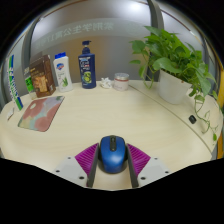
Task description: Arrange mouse
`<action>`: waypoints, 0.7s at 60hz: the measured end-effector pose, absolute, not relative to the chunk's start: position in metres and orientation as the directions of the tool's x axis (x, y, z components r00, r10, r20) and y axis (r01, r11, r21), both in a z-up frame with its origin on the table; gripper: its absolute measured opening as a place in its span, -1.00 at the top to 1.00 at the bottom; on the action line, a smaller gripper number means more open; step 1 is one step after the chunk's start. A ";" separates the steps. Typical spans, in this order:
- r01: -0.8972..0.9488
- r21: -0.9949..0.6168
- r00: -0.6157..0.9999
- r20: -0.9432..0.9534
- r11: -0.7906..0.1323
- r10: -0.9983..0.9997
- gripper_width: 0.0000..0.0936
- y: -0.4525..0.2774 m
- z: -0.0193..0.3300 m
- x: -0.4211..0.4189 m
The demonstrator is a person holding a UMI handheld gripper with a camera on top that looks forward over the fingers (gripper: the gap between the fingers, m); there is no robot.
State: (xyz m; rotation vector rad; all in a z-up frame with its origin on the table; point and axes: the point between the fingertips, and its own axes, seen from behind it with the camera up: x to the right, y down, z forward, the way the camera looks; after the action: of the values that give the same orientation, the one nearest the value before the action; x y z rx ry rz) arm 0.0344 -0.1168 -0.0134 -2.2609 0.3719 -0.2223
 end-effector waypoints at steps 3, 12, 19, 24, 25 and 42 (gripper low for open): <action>-0.177 -0.759 0.943 0.051 -0.626 -0.329 -0.01 -0.123 -0.009 0.022; -0.169 -0.752 0.935 0.083 -0.637 -0.346 0.19 -0.126 0.000 0.011; -0.144 -0.778 0.908 0.142 -0.612 -0.393 0.21 -0.122 0.036 0.020; -0.148 -0.824 0.880 0.143 -0.548 -0.452 0.21 -0.112 0.097 0.020; -0.145 -0.836 0.876 0.141 -0.529 -0.462 0.21 -0.108 0.112 0.018; -0.016 -0.949 0.942 0.091 -0.316 -0.322 0.21 0.020 0.263 -0.112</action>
State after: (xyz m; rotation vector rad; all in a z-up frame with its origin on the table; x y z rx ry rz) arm -0.1118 0.0201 0.2628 -1.8738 0.2471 -0.3114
